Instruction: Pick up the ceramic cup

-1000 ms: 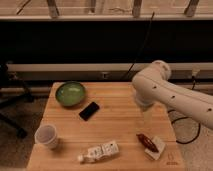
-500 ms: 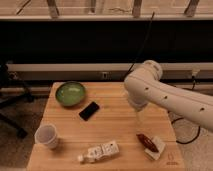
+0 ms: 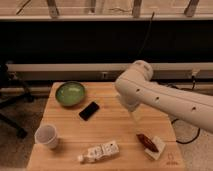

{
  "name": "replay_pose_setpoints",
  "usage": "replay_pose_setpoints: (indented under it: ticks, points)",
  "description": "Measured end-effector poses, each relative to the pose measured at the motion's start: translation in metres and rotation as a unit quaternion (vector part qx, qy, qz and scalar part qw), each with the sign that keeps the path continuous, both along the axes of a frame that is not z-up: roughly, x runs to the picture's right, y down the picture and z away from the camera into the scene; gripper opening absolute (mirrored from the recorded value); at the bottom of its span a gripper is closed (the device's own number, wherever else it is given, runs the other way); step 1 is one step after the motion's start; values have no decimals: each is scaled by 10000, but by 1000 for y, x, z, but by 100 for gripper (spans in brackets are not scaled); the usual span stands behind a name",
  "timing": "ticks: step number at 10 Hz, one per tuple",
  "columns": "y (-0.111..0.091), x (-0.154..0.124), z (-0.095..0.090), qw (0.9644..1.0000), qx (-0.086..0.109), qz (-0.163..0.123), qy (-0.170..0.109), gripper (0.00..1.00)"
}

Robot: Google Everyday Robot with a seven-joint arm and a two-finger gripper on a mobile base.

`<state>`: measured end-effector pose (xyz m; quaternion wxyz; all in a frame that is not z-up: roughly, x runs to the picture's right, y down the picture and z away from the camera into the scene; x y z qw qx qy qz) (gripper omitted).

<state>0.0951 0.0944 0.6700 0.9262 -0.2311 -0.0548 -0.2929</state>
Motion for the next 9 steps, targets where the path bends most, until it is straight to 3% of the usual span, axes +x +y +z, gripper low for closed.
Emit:
replay_pose_setpoints:
  ticks: [4, 6, 9]
  points:
    - [-2, -18, -2, 9990, 29, -372, -263, 80]
    - [-5, -41, -2, 9972, 52, -593, -449, 80]
    - [-6, -53, -2, 9948, 54, -826, -589, 80]
